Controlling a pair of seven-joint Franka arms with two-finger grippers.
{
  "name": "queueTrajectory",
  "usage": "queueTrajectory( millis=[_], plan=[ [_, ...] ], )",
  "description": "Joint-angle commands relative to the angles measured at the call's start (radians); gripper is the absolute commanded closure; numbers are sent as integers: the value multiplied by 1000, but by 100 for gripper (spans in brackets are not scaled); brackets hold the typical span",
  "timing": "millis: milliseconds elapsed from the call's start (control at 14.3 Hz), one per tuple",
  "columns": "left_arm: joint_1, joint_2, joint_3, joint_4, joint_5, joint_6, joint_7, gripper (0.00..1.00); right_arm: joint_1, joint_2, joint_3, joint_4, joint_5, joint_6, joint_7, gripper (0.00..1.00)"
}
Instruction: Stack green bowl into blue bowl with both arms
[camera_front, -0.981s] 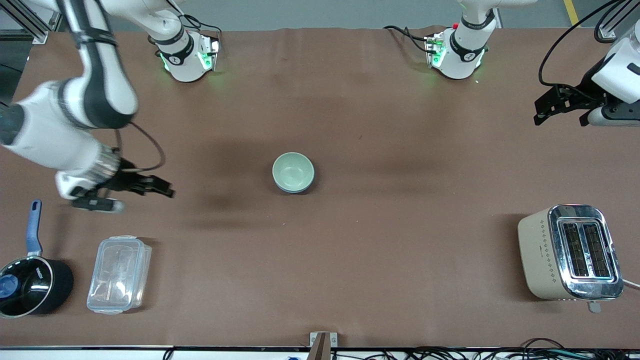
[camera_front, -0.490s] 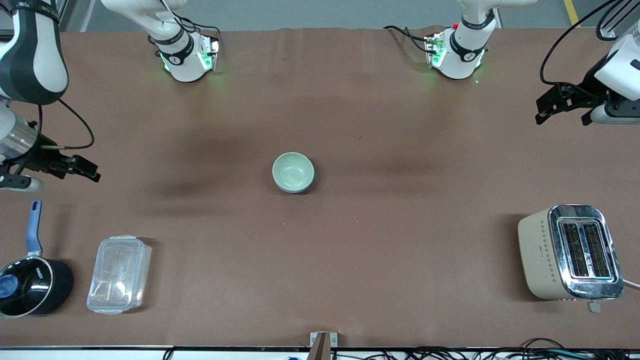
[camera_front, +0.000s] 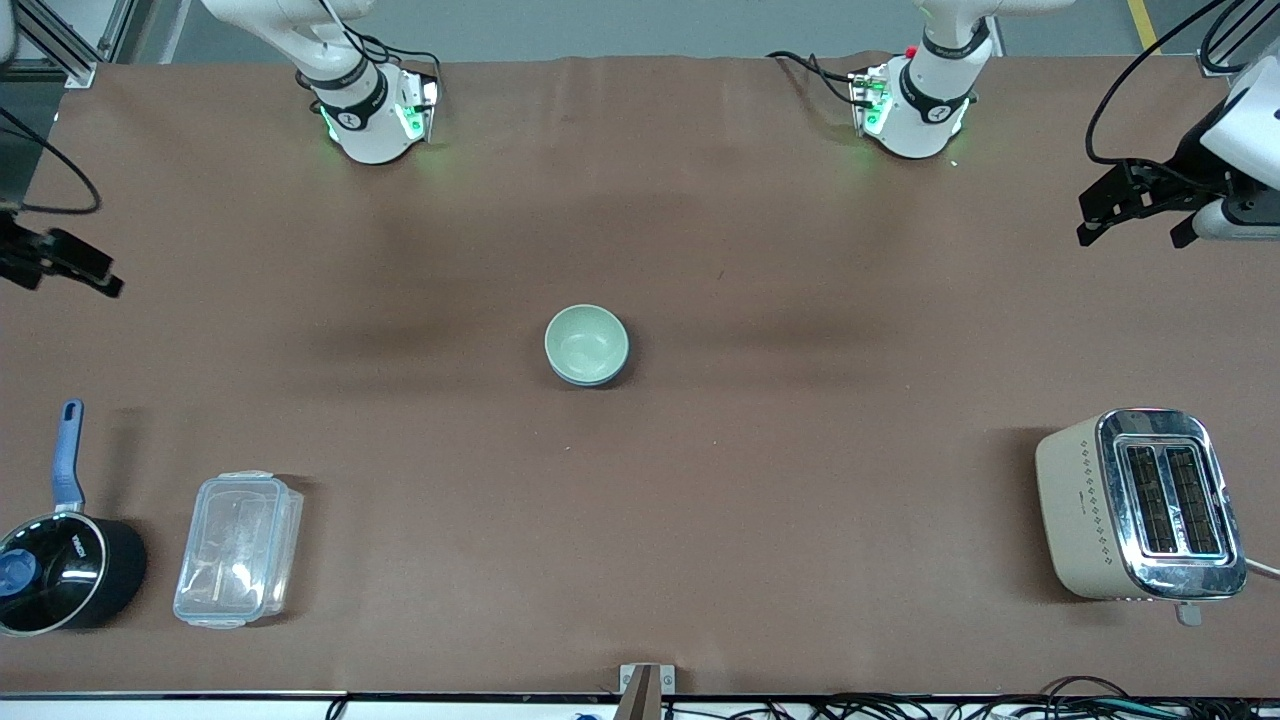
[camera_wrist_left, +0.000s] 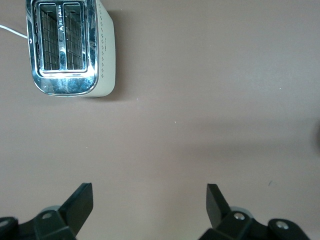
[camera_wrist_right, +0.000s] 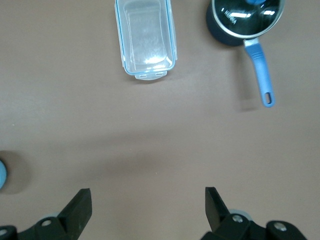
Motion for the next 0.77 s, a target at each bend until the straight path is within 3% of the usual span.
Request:
queueTrajectory(
  millis=[0,350,701],
  plan=[
    [2,-2,-1,21,0,-31,11,0,-43,22,21,70,-18,-42,-51,0],
    [1,-2,-1,23,3,-47,11,0,-61,68,22,170,-5,-109,-129,0],
    [-1,-2,-3,21,3,-52,13,0,-46,47,28,95,-8,-188,-126,0]
  ],
)
